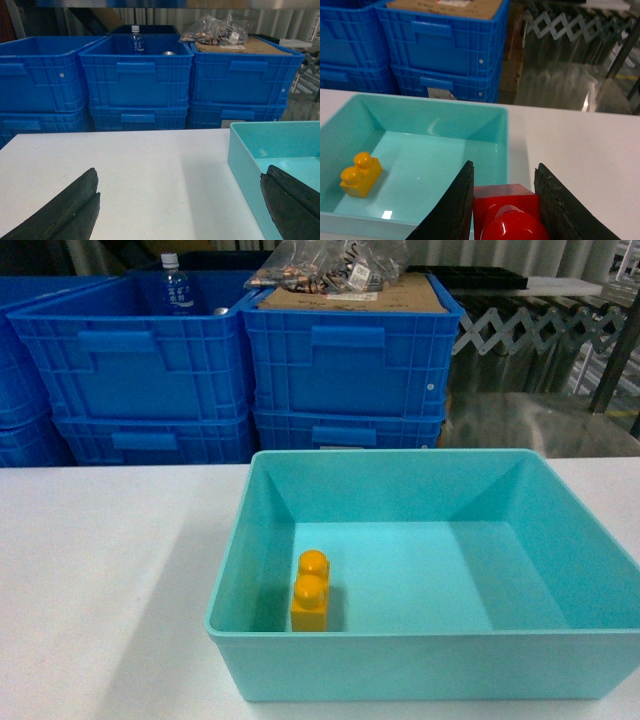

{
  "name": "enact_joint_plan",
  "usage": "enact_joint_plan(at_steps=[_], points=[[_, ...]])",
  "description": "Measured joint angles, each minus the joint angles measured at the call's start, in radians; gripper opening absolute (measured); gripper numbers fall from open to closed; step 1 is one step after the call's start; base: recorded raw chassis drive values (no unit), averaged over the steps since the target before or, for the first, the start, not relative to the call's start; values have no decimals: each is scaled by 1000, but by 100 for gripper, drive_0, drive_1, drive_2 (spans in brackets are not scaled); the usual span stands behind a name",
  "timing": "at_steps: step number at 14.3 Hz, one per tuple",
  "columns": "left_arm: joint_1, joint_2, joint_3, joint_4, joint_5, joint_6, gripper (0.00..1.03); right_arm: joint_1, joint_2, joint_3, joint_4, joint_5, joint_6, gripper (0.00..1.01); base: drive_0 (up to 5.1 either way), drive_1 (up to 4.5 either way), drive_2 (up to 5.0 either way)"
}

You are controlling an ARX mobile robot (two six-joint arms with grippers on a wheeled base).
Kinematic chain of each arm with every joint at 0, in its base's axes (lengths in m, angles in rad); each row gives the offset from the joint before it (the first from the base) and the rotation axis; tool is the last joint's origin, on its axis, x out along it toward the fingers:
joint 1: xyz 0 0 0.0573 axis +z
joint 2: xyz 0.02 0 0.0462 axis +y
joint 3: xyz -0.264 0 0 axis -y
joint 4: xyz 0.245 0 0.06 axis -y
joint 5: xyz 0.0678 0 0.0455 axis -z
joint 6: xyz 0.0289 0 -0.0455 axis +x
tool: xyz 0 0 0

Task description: Pick red block from blue box to shelf

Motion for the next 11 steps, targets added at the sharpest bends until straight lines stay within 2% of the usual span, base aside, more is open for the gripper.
enact_joint_plan(at_steps=[2,7,8,9,11], points=[[0,0,0,0,1,0,98,-1,-86,-37,5,22,-39,29,0,0,0],[0,0,0,0,0,0,98,-1,-74,-38,-1,22,-48,29,0,0,0],[0,0,0,0,0,0,98,0,-66,-54,71,37,-47,29,0,0,0],[0,0,0,0,0,0,98,-14,-79,-112,227,57,-37,29,0,0,0],[0,0,0,0,0,0,98,-72,-157,-182,247,24,-27,29,0,0,0]])
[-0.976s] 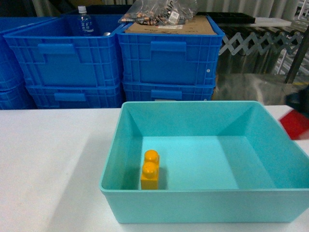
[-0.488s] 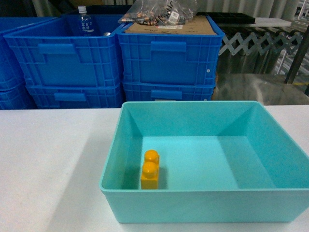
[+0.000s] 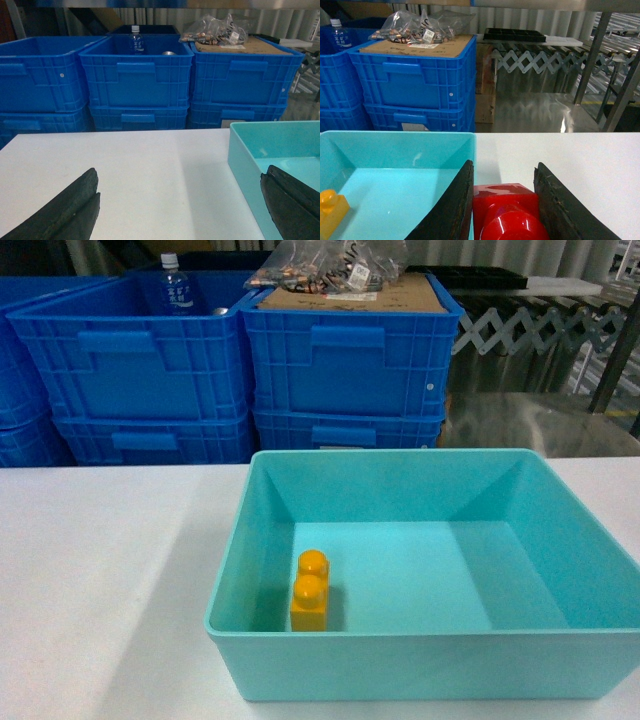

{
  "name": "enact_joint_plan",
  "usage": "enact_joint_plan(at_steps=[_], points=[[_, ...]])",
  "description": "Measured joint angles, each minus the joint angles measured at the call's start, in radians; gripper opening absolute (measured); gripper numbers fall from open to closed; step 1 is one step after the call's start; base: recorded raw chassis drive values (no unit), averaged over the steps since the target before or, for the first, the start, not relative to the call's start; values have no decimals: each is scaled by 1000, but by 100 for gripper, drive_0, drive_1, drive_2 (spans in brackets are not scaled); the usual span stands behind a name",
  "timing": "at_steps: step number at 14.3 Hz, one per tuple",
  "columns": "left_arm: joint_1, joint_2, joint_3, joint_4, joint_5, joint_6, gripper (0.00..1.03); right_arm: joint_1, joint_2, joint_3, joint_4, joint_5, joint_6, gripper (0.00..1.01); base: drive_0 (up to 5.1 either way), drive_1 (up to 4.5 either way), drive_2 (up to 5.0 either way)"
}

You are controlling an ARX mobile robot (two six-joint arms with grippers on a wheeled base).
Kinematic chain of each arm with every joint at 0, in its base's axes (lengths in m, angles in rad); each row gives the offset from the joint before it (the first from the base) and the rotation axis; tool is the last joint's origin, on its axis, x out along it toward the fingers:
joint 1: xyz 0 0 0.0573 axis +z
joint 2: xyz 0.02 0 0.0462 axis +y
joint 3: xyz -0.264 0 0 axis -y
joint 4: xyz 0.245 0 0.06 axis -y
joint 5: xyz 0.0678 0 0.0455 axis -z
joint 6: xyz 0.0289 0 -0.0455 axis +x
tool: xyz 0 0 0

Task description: Pick red block from blue box to shelf

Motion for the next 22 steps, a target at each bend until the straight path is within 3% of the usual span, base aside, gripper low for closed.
enact_joint_plan(at_steps=[5,6,7,9,10,20,22], points=[[0,0,0,0,0,0,98,-92,-169,-72,-97,-94,11,29,0,0,0],[0,0,0,0,0,0,98,-158,-206,-84,-123,-172,12,29,0,0,0],[0,0,0,0,-1,0,98,-199,-230,-88,-138,-188,14,29,0,0,0],[0,0,0,0,0,0,98,-196,-288,-100,-179,-202,14,29,0,0,0],[0,0,0,0,0,0,98,-197,-293,-127,-142,-203,14,29,0,0,0],[0,0,0,0,0,0,98,-197,-510,-126,-362,-203,14,29,0,0,0],[0,0,0,0,0,0,98,-197,-584,-126,-473,-203,14,29,0,0,0]])
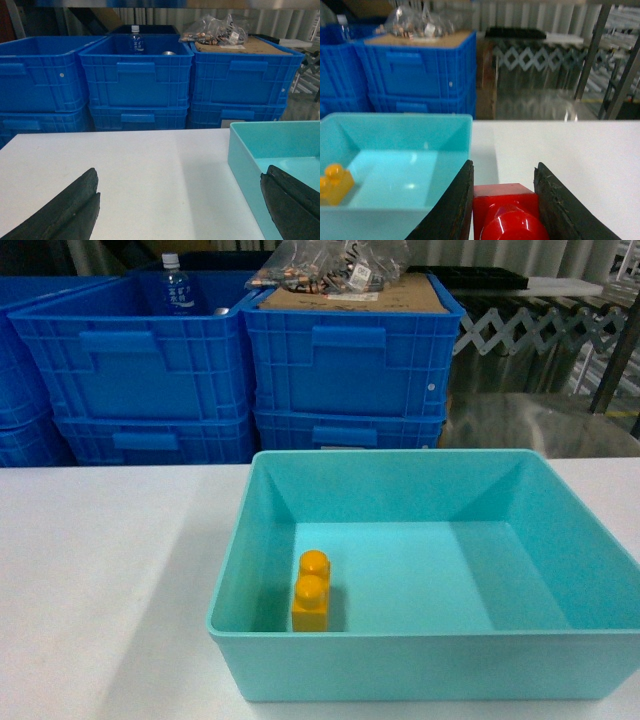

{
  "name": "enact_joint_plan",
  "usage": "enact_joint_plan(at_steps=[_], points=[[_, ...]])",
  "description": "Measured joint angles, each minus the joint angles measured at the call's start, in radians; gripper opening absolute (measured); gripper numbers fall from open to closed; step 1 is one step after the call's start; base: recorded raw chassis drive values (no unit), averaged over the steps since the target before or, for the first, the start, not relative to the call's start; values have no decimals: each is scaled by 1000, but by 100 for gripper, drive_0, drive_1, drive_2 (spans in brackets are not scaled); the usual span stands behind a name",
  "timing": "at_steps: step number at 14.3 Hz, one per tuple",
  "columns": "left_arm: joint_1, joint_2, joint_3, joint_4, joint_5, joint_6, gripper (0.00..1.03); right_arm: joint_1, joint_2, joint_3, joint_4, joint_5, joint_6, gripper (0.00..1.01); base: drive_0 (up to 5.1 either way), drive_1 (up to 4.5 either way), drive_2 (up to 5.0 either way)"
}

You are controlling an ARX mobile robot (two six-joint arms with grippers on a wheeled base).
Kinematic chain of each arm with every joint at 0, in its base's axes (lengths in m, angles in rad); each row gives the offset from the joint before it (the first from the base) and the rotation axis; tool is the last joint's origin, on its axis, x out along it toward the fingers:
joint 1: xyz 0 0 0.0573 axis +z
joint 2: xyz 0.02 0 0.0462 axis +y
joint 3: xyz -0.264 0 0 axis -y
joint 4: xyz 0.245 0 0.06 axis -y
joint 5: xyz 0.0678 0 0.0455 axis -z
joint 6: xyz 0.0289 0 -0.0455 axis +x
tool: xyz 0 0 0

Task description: Pick red block from blue box to shelf

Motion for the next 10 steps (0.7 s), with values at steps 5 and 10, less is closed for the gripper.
enact_joint_plan(at_steps=[5,10], points=[[0,0,0,0,-1,0,98,0,-91,0,-72,-1,0,29,0,0,0],[0,0,0,0,0,0,98,0,-92,0,-64,-2,0,29,0,0,0]])
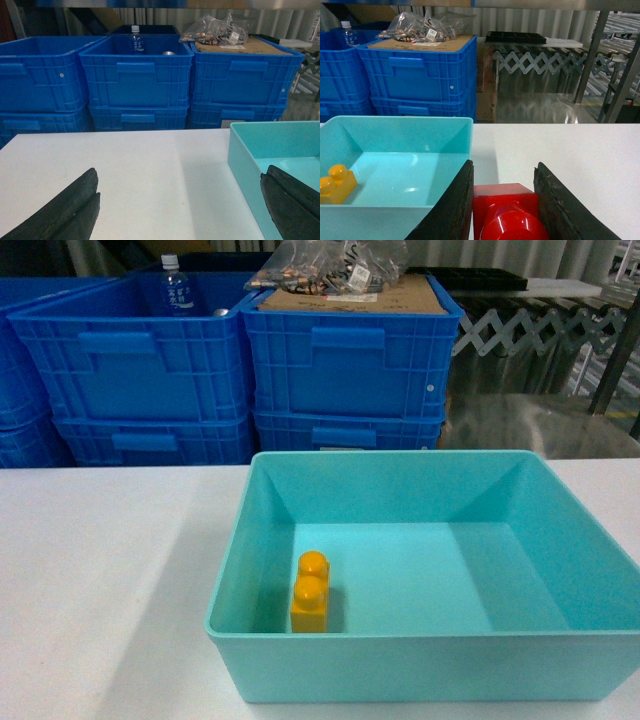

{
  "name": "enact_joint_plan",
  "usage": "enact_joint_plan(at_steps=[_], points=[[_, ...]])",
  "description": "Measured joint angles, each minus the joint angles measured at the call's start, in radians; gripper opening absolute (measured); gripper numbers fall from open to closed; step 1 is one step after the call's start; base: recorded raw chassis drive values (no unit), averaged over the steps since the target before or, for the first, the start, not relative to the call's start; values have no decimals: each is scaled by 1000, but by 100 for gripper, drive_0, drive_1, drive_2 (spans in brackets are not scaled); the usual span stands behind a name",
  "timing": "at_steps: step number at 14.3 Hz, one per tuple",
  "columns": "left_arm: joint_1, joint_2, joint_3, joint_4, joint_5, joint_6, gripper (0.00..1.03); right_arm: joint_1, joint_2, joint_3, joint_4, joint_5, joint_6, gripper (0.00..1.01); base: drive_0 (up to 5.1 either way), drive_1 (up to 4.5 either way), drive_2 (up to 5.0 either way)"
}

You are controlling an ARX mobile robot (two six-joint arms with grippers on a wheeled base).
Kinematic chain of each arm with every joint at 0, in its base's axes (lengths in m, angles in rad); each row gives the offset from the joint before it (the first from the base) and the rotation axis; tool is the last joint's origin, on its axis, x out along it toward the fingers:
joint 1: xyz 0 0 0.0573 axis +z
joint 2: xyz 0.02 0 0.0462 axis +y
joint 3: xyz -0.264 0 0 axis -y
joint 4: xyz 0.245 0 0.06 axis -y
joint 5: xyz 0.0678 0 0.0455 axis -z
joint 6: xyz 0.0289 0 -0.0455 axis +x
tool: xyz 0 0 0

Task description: Pick red block from blue box to shelf

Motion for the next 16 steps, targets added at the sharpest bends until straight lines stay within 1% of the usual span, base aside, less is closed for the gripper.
enact_joint_plan(at_steps=[16], points=[[1,0,0,0,0,0,98,0,0,0,0,0,0,29,0,0,0]])
